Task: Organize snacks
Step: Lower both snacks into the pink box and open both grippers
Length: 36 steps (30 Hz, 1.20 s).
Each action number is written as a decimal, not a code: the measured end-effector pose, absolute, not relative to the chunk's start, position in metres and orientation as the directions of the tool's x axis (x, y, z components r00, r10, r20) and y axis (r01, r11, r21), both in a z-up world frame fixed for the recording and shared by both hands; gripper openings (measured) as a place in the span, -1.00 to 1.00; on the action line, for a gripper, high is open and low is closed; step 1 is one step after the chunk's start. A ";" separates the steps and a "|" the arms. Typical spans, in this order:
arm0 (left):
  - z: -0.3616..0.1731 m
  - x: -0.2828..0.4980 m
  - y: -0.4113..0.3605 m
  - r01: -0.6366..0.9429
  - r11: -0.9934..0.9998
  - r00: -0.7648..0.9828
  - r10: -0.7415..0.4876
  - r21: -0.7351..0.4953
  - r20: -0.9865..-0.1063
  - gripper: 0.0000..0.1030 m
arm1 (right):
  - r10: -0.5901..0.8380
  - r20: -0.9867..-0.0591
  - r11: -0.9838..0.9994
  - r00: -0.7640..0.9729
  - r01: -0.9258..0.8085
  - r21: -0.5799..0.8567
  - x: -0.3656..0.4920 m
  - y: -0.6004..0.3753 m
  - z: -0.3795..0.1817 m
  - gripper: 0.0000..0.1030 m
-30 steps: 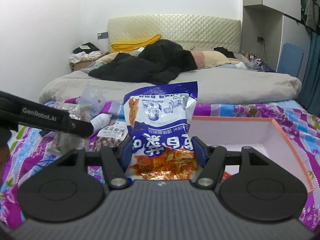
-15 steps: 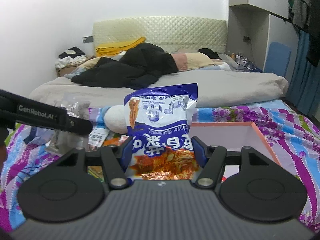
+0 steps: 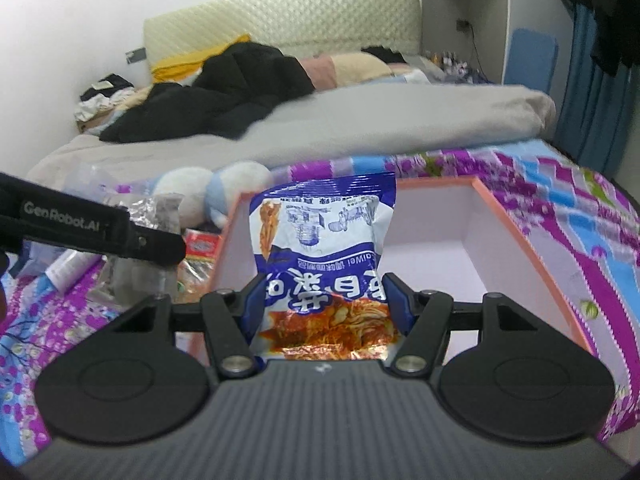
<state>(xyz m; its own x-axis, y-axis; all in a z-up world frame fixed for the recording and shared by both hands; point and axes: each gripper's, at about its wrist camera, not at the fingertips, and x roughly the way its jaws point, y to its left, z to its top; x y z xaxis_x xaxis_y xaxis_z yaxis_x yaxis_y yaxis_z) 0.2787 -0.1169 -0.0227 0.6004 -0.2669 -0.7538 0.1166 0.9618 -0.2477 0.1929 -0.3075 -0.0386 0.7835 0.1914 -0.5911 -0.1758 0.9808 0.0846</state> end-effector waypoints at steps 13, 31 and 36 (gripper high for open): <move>-0.072 0.305 -0.137 0.139 0.958 0.518 -0.286 -0.251 -0.807 0.15 | 0.172 -0.674 0.985 0.718 -0.121 0.122 0.211 -0.324 -0.087 0.24; -0.023 0.276 -0.133 0.183 0.954 0.596 -0.300 -0.238 -0.745 0.55 | 0.168 -0.655 0.984 0.736 -0.086 0.157 0.200 -0.331 -0.071 0.26; 0.004 0.253 -0.121 0.175 0.956 0.639 -0.292 -0.236 -0.711 0.55 | 0.177 -0.616 0.982 0.768 -0.097 0.161 0.186 -0.329 -0.049 0.26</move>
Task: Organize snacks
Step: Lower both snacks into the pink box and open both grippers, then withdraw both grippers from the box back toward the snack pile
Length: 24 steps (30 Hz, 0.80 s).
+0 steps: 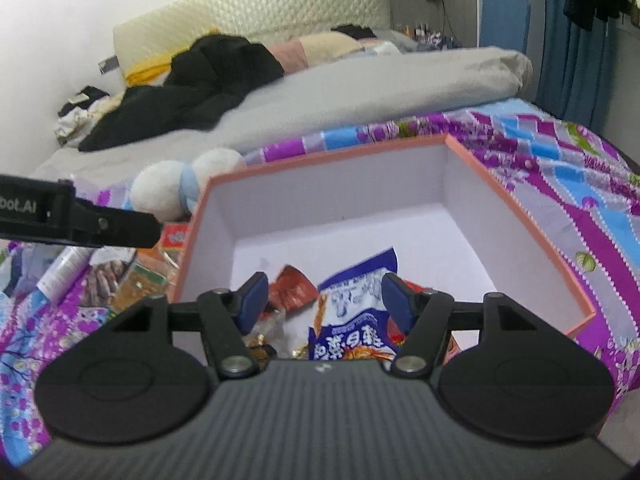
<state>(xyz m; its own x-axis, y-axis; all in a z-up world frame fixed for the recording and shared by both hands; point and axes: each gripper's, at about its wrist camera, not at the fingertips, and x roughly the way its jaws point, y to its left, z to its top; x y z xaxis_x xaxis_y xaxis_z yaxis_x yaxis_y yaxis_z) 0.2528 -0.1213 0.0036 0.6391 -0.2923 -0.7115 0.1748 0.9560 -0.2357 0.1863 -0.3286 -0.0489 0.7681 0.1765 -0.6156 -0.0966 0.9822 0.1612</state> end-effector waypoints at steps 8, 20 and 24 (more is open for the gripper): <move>0.040 0.211 -0.094 0.160 0.959 0.699 -0.278 -0.234 -0.659 0.55 | 0.206 -0.546 0.977 0.812 -0.137 0.166 0.160 -0.316 -0.014 0.26; 0.076 0.152 -0.048 0.107 0.968 0.776 -0.225 -0.229 -0.590 0.55 | 0.264 -0.454 0.963 0.851 -0.211 0.165 0.129 -0.288 0.026 0.26; 0.079 0.137 -0.032 0.089 0.967 0.786 -0.216 -0.239 -0.579 0.55 | 0.277 -0.428 0.960 0.860 -0.225 0.169 0.119 -0.279 0.034 0.26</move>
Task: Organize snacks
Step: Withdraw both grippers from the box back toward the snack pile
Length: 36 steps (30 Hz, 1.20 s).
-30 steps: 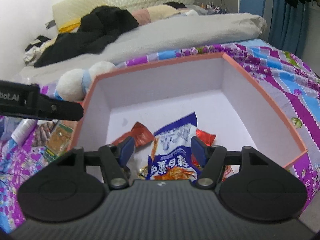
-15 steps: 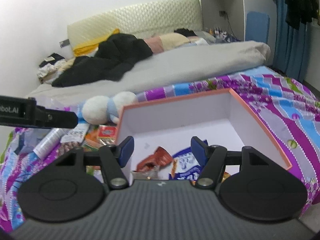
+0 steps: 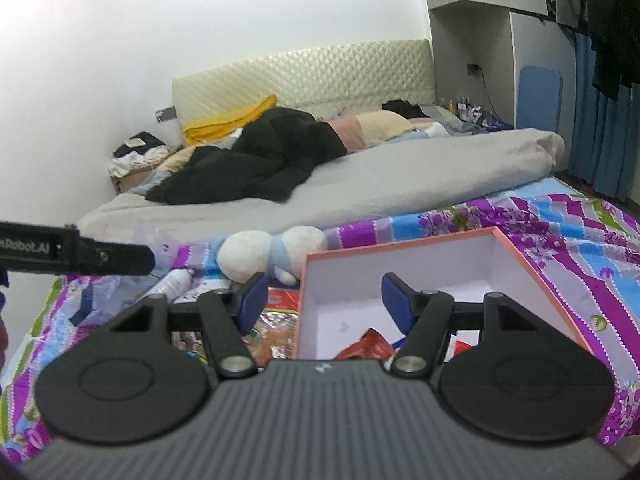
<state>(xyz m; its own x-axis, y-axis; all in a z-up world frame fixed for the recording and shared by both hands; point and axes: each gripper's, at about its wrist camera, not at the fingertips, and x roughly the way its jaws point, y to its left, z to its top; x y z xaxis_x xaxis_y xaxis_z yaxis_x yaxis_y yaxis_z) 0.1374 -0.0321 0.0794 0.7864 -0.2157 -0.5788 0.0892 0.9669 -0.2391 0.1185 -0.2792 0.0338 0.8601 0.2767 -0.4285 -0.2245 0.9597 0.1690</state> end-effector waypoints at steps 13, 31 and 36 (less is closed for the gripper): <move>0.078 0.092 0.005 0.032 0.970 0.809 -0.166 -0.241 -0.564 0.55 | 0.334 -0.412 0.943 0.848 -0.296 0.155 0.087 -0.244 0.038 0.26; 0.030 0.036 0.049 -0.095 0.951 0.787 -0.109 -0.293 -0.608 0.55 | 0.384 -0.440 0.922 0.812 -0.361 0.138 0.036 -0.195 0.010 0.26; 0.013 0.029 0.061 -0.127 0.947 0.764 -0.096 -0.294 -0.638 0.55 | 0.385 -0.467 0.921 0.797 -0.363 0.139 0.030 -0.189 -0.003 0.26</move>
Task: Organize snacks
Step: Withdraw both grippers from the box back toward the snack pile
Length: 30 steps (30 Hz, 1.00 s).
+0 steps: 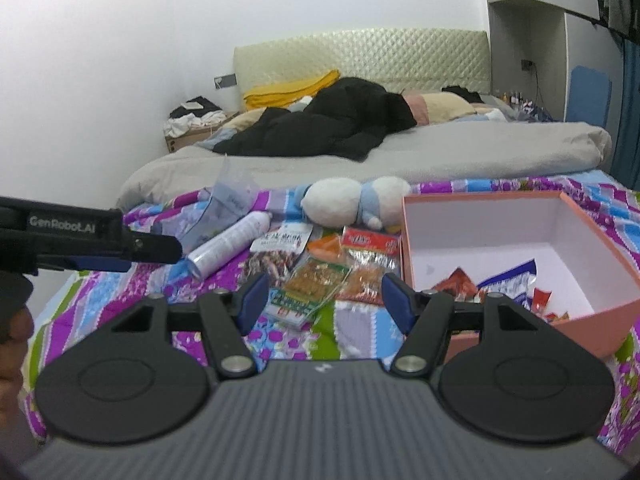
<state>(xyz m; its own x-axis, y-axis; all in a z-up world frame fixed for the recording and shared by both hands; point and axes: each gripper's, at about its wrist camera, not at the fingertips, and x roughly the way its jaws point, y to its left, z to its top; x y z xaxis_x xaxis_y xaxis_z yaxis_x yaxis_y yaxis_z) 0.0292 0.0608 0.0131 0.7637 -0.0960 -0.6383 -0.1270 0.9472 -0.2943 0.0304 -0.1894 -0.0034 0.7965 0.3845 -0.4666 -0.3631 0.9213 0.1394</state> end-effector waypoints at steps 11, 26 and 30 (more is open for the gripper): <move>-0.008 0.053 0.091 -0.201 0.932 0.730 -0.064 -0.303 -0.681 0.55 | 0.384 -0.501 0.920 0.776 -0.367 0.136 0.046 -0.181 -0.019 0.26; -0.031 0.111 0.103 -0.218 0.930 0.692 -0.066 -0.295 -0.719 0.55 | 0.383 -0.558 0.918 0.736 -0.373 0.137 0.090 -0.163 -0.043 0.26; -0.042 0.125 0.111 -0.237 0.923 0.678 -0.066 -0.303 -0.732 0.55 | 0.385 -0.568 0.913 0.728 -0.390 0.120 0.101 -0.153 -0.048 0.26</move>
<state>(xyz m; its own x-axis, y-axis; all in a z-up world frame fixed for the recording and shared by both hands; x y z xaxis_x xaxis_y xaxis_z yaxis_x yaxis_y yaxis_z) 0.1246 0.1112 -0.0418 0.6784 -0.0658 -0.7317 -0.2367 0.9233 -0.3025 0.1012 -0.1532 -0.0475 0.7277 0.3851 -0.5676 -0.3895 0.9131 0.1202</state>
